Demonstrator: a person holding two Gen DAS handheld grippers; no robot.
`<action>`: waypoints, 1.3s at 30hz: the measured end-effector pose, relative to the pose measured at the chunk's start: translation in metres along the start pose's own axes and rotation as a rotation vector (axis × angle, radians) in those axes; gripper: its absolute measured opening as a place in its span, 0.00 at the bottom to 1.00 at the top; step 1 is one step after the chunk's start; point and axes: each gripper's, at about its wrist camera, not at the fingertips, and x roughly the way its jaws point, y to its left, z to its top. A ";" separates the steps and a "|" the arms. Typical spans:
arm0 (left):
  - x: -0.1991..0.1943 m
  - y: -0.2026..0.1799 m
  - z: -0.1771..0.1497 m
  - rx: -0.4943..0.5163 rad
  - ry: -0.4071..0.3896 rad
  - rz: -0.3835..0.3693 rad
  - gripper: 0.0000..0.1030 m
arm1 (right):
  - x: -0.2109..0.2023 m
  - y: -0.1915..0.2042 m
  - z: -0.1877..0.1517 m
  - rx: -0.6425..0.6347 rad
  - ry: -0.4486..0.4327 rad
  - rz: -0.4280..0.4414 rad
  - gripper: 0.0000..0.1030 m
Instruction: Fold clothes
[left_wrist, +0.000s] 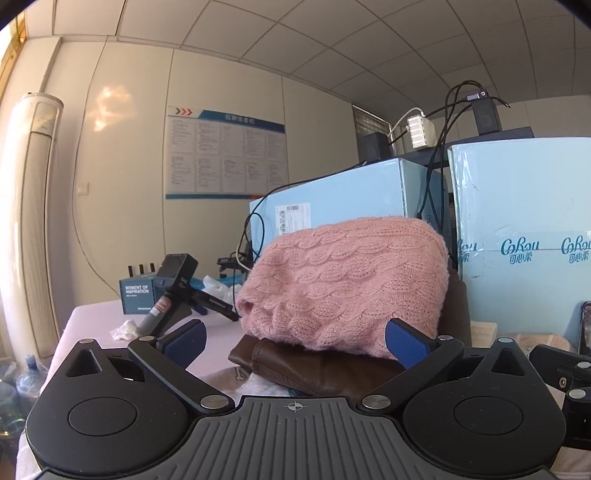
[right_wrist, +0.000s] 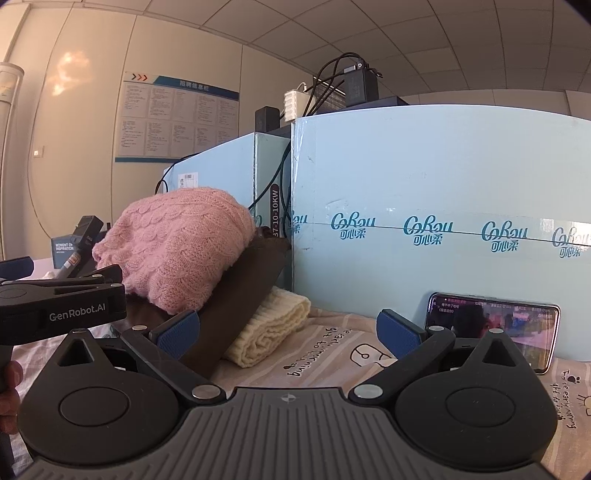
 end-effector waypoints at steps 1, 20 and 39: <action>-0.001 0.001 0.000 0.007 0.022 -0.008 1.00 | 0.000 0.000 0.000 0.000 -0.001 0.000 1.00; -0.009 0.010 -0.002 -0.003 -0.008 0.052 1.00 | -0.003 -0.002 0.000 0.010 -0.014 0.001 1.00; -0.011 0.010 -0.002 -0.012 -0.020 0.027 1.00 | -0.003 -0.004 0.000 0.020 -0.013 0.001 1.00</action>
